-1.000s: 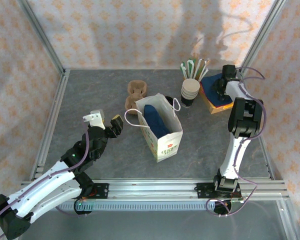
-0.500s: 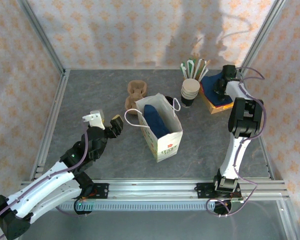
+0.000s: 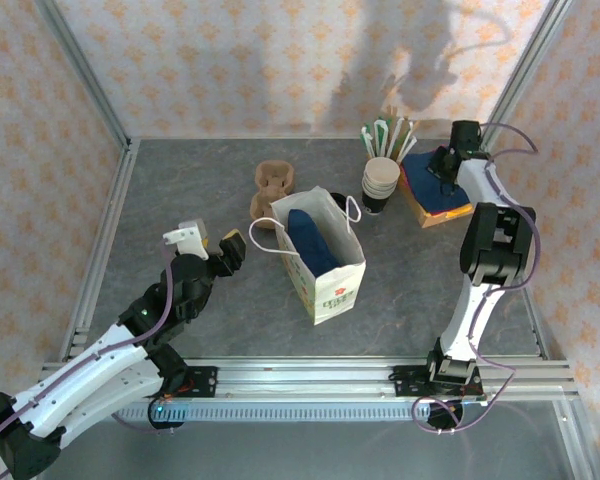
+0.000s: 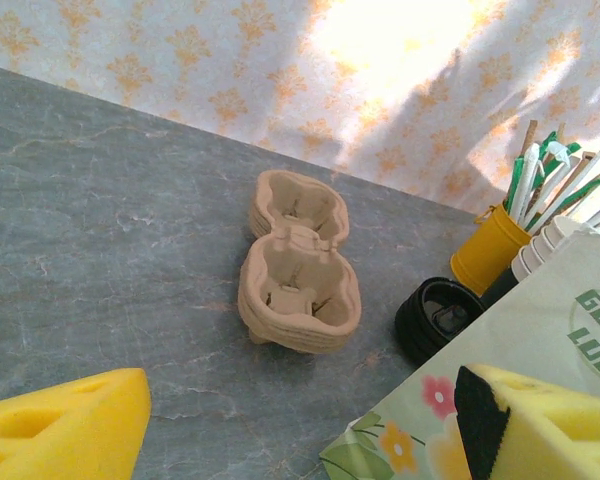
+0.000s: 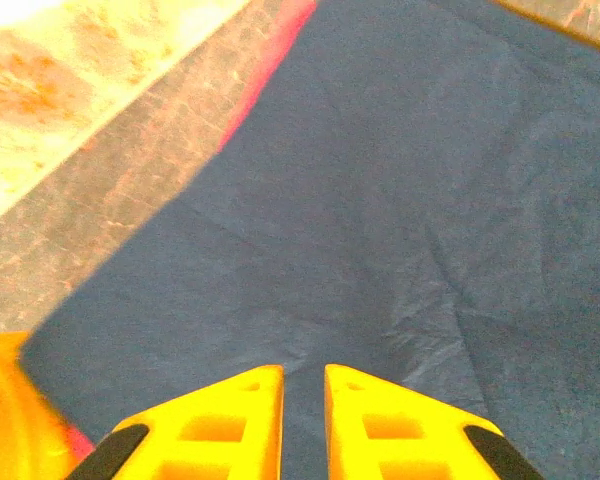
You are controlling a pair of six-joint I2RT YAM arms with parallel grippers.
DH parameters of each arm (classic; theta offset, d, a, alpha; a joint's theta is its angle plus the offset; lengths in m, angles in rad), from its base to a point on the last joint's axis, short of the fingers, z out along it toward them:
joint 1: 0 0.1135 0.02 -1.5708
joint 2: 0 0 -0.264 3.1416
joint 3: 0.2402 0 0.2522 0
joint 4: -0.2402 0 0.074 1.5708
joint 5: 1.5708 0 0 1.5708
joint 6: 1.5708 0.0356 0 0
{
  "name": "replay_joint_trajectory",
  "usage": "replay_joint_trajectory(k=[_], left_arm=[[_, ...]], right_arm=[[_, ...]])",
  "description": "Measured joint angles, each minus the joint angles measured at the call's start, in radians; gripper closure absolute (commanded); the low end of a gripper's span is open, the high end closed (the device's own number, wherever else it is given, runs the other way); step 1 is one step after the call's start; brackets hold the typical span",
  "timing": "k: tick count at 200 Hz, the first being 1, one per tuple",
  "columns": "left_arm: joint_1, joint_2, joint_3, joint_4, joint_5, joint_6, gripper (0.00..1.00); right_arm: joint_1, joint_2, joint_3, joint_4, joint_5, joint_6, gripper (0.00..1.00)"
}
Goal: Pack the takeout coffee
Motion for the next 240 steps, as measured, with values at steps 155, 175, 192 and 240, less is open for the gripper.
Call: replay_joint_trajectory(k=[155,175,192,240], left_arm=[[0.0,-0.045,0.0,-0.02,0.0,-0.007,0.19],[0.0,-0.04,0.0,-0.02,0.0,-0.007,0.19],[0.0,-0.033,0.0,-0.02,0.0,-0.007,0.19],[0.0,-0.019,0.0,-0.019,0.0,-0.007,0.19]], right_arm=[[0.0,0.096,0.022,-0.094,0.079,-0.023,0.28],[0.0,0.121,0.032,-0.098,0.084,-0.026,0.32],[0.0,0.123,0.035,-0.105,0.087,-0.028,0.38],[-0.002,0.123,0.038,-0.108,0.083,-0.037,0.62]])
